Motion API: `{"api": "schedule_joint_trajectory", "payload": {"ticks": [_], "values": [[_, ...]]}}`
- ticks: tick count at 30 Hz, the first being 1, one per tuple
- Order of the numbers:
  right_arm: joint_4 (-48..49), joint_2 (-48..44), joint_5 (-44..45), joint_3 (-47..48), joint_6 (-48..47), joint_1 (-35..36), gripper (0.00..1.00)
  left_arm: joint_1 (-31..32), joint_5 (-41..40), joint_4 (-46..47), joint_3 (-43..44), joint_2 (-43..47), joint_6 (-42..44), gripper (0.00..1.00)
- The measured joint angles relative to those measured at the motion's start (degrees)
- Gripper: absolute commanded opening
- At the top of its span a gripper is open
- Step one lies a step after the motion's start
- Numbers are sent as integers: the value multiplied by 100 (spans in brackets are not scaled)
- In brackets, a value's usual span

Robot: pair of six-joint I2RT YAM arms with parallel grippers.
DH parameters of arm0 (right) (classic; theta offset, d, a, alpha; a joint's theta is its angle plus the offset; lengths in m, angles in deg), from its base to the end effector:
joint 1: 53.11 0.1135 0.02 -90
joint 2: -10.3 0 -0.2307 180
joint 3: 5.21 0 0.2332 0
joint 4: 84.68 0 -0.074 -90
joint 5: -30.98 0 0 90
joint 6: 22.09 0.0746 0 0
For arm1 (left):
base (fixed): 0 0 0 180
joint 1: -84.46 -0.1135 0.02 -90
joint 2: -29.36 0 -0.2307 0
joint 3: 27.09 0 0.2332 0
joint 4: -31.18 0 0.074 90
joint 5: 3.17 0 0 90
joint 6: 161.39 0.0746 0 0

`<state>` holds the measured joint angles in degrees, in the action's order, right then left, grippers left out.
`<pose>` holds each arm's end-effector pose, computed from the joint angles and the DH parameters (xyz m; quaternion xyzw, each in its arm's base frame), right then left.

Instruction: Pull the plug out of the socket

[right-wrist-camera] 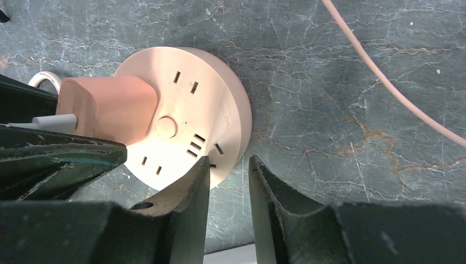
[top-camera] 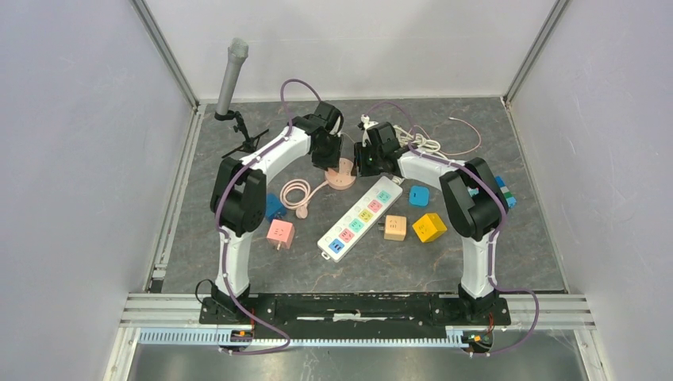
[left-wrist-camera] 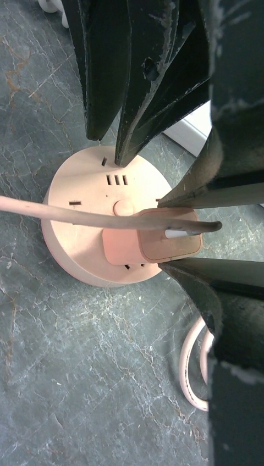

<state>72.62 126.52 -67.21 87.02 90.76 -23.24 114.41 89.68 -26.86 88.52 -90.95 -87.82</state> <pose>0.3731 0.2266 0.1181 -0.0831 0.9237 0.2229 0.3003 0.3767 -0.2213 0.1615 0.1202 0.9641 -0.1150 0.2070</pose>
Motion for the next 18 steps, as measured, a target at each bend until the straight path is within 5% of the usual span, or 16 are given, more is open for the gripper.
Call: {"api": "schedule_joint_trajectory", "payload": {"ticks": [8, 13, 18], "values": [[-92, 48, -20, 94, 7, -2, 37, 85, -337, -105, 2, -2, -514, 5], [208, 26, -162, -66, 46, -7, 42, 146, -581, -179, 26, -2, -667, 36], [619, 31, -409, -258, 188, -55, 45, 164, -789, -282, 26, -7, -787, 46]]}}
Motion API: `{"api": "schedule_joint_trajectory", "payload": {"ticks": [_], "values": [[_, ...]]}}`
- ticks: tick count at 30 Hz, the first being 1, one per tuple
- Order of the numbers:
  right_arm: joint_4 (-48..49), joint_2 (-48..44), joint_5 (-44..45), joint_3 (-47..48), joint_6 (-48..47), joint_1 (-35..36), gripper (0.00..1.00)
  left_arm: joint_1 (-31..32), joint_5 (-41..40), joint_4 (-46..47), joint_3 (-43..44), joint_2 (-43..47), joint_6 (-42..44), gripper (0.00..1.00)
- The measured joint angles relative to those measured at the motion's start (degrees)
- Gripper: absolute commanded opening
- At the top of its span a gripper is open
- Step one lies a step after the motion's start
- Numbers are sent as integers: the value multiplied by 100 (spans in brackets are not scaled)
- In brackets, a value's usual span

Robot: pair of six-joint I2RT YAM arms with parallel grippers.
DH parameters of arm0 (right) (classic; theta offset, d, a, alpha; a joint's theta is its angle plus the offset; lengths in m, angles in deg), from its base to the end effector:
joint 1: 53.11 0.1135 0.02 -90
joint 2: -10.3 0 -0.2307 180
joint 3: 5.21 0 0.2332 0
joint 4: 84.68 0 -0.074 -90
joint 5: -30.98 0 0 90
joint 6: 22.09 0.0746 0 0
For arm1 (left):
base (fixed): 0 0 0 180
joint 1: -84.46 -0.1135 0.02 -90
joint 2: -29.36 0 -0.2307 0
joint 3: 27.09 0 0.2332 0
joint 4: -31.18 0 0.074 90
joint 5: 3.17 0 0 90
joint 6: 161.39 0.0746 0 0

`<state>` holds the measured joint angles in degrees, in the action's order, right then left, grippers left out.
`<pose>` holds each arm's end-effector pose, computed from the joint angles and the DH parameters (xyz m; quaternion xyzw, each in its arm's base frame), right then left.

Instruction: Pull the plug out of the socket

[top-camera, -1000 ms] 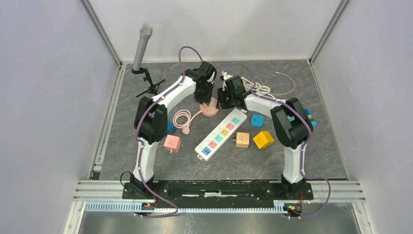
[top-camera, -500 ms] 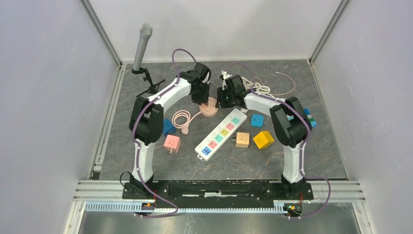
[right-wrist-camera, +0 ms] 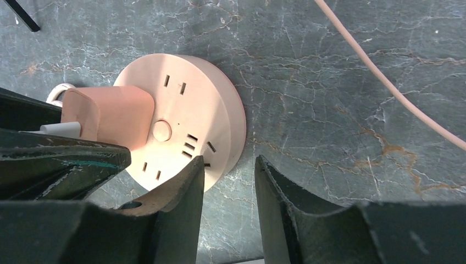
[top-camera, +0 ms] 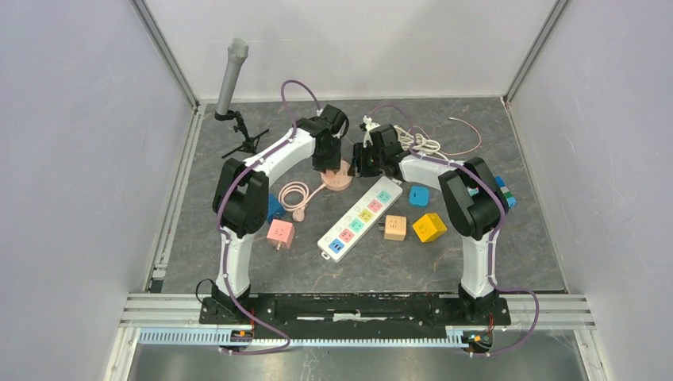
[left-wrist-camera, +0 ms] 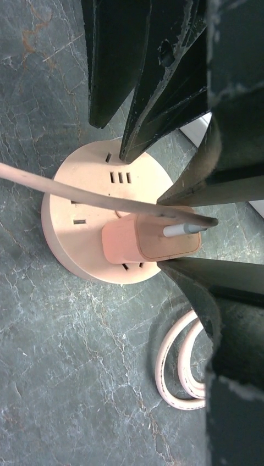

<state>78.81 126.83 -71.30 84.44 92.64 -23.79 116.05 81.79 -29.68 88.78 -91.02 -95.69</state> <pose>0.3739 0.2282 0.1136 -0.0788 0.9107 0.2662 0.3058 0.3705 -0.2202 0.1594 0.0527 0.9747 -0.0619 0.2084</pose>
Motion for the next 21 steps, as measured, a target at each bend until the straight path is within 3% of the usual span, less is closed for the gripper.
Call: {"api": "schedule_joint_trajectory", "payload": {"ticks": [4, 6, 15, 17, 21], "values": [[125, 15, -76, -50, 72, -17, 47, 52, -144, -15, 17, 0, -46, 60], [184, 24, -101, -72, 101, -17, 48, 94, -221, 7, 24, 0, -81, 62], [286, 48, -140, -96, 140, -20, 49, 184, -798, 160, -17, 0, -114, 52], [330, 66, -177, -101, 142, -20, 48, 201, -968, 201, -68, 0, -114, 44], [372, 72, -212, -111, 144, -20, 40, 219, -1193, 195, -87, 0, -92, 14]]}}
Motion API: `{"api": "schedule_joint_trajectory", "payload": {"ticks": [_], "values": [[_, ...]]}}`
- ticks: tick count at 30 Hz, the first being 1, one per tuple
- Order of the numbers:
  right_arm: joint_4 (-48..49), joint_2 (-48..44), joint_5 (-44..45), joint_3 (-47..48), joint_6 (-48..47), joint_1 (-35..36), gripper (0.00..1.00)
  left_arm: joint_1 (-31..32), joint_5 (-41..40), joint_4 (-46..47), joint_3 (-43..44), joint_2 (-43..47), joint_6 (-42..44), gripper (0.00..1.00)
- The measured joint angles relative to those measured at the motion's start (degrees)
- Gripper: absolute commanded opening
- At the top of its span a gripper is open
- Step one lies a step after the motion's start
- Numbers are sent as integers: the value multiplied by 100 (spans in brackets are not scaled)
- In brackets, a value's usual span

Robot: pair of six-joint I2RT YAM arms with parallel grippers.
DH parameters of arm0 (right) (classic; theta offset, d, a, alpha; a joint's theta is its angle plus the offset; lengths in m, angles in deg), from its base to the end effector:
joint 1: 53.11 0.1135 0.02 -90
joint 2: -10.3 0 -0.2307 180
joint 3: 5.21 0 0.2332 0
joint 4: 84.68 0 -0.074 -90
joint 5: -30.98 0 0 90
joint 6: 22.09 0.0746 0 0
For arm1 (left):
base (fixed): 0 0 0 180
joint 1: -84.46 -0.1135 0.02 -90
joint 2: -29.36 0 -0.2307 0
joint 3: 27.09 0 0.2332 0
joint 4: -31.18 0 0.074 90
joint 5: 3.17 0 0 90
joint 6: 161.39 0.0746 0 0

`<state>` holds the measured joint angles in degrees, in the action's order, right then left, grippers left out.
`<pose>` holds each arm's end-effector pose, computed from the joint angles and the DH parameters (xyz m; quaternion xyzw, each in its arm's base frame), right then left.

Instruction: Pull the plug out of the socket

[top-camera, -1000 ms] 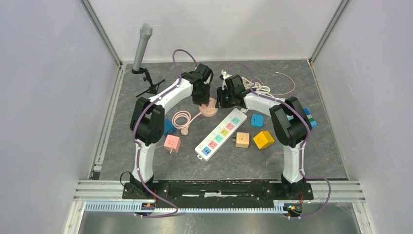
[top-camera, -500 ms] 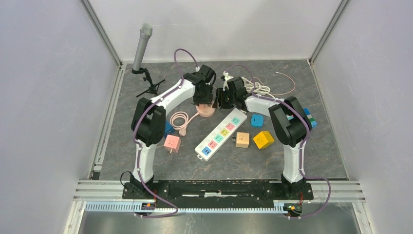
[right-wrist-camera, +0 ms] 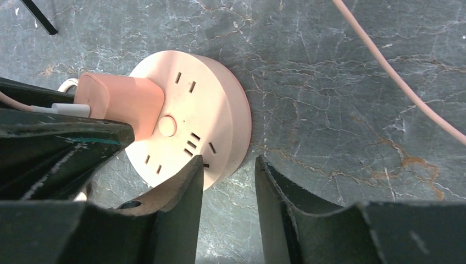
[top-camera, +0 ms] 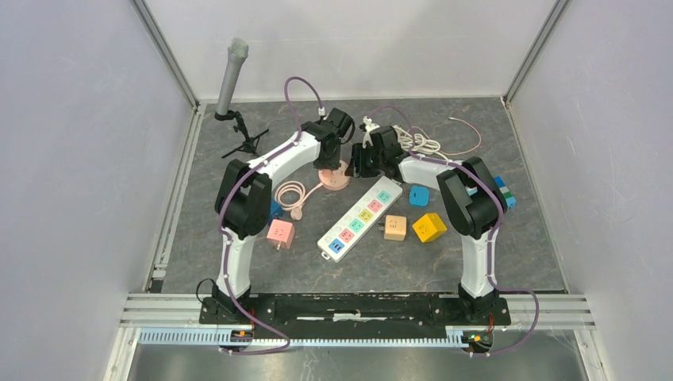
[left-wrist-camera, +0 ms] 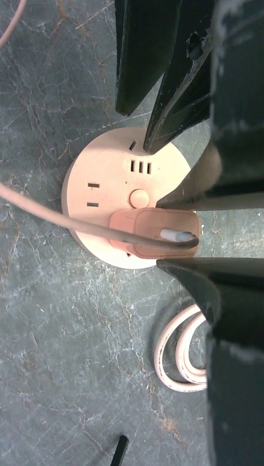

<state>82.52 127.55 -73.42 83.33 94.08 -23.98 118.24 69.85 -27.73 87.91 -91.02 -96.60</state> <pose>0.3750 0.2302 0.1096 -0.0748 0.9030 0.2903 0.3078 0.3711 -0.2220 0.1597 0.0393 0.9640 0.0169 0.2624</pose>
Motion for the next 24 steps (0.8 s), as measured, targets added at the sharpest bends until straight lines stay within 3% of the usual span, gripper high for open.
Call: {"api": "schedule_joint_trajectory", "payload": {"ticks": [2, 11, 18, 24], "values": [[9, 4, -17, 0, 13, 4, 34, 11, -26, 0, 0, 0, 17, 2], [-258, 24, 96, 164, -127, 68, 29, -28, 297, -223, 173, 2, 271, 2], [-166, 28, 155, 151, -203, 90, 29, -579, 1523, 142, -225, 184, 323, 2], [-170, 28, 201, 151, -190, 116, 28, -531, 1351, 175, -258, 195, 223, 2]]}}
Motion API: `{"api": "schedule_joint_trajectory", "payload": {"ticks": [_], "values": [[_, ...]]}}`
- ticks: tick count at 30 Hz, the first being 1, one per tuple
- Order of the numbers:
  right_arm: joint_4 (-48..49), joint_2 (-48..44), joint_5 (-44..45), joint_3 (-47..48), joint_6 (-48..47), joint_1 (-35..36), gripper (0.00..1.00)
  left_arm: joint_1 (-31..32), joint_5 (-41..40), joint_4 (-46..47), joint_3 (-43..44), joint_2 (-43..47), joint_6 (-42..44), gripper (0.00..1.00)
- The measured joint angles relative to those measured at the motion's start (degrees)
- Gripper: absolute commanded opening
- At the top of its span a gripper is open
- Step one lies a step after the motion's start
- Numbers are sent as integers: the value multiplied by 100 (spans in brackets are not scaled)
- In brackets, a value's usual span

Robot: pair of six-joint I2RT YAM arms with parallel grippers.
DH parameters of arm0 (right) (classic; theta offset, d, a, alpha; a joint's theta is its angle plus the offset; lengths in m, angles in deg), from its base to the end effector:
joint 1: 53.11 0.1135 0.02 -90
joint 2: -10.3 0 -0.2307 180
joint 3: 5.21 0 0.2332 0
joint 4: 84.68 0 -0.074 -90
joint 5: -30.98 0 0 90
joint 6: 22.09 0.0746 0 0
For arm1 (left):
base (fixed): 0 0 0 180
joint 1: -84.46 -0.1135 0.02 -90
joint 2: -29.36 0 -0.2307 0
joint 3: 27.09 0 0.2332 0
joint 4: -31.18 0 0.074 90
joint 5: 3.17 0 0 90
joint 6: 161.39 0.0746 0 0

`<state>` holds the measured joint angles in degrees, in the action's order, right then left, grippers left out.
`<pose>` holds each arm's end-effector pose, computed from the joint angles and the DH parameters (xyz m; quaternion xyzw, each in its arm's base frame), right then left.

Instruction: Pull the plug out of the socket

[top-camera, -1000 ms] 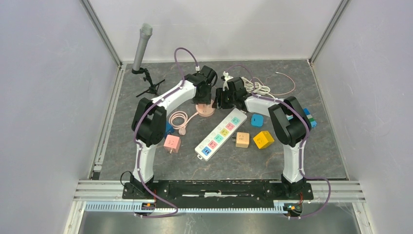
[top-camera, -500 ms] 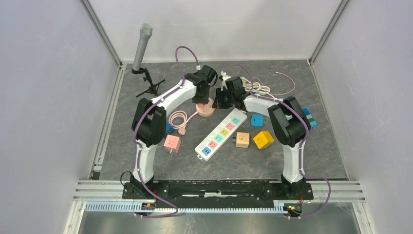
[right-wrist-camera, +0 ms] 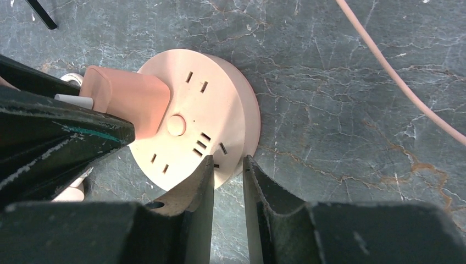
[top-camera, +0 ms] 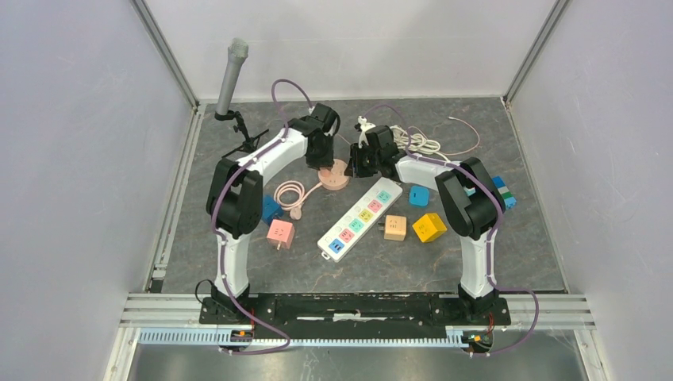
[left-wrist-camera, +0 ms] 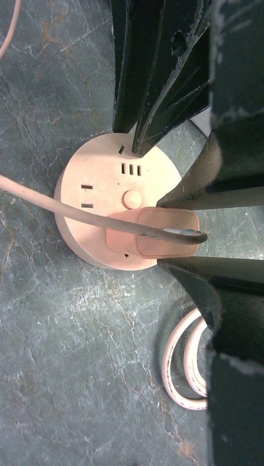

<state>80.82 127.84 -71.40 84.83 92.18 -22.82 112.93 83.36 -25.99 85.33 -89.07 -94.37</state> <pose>0.3742 0.2371 0.1121 -0.0915 0.9047 0.2729 0.3142 0.3790 -0.2004 0.1595 0.0396 0.9715 -0.0741 0.2216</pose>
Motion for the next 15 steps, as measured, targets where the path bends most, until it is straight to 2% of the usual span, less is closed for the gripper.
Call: {"api": "schedule_joint_trajectory", "payload": {"ticks": [9, 15], "values": [[-341, 7, 254, 166, 101, 87, 27, 529, -1117, -111, 57, 2, -105, 2], [-553, 20, 387, 280, 120, 120, 27, 549, -1130, -212, 155, -2, -59, 2]]}}
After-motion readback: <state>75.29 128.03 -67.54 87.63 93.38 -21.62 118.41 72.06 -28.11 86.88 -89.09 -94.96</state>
